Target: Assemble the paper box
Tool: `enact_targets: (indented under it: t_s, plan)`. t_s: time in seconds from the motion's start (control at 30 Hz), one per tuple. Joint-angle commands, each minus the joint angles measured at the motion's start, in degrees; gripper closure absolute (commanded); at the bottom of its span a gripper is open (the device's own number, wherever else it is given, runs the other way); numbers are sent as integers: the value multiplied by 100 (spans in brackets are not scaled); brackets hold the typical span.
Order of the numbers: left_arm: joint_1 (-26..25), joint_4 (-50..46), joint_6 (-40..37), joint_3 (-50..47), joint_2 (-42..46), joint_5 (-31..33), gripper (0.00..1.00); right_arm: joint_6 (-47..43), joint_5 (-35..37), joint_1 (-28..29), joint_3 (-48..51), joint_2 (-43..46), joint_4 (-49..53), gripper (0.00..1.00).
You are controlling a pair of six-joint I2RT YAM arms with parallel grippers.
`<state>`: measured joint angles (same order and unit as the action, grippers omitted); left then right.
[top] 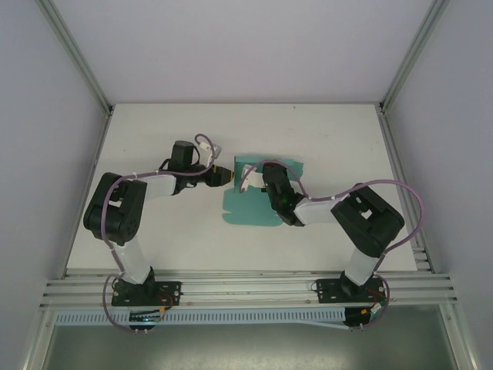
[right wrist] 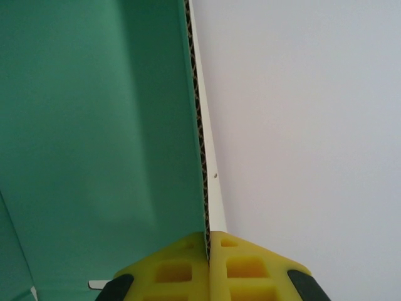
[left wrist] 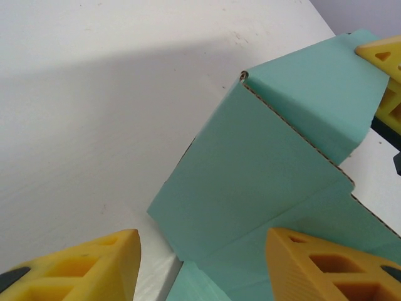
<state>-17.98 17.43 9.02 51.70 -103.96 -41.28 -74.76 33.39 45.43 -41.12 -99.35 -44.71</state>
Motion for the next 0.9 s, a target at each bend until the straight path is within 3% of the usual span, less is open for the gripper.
enact_targets:
  t_s: [0.0,0.13,0.37,0.5,0.77,0.87]
  plan:
    - [-33,342,-150,-34,-172,2,45,-167,68,49,243,-285,-752,100]
    - [-40,611,-153,-284,-206,69,44,-338,260,190,574,-586,-1450,100]
    - [-258,558,-611,-520,-72,8,41,-322,504,359,671,-805,-1604,100]
    - [-268,927,-391,-678,49,-193,41,-420,501,320,614,-625,-1590,100]
    - [-256,758,53,-477,187,995,39,-620,207,-16,388,-58,-1114,100]
    - [-207,724,214,-369,240,1098,37,-749,149,-51,336,-89,-1172,100]
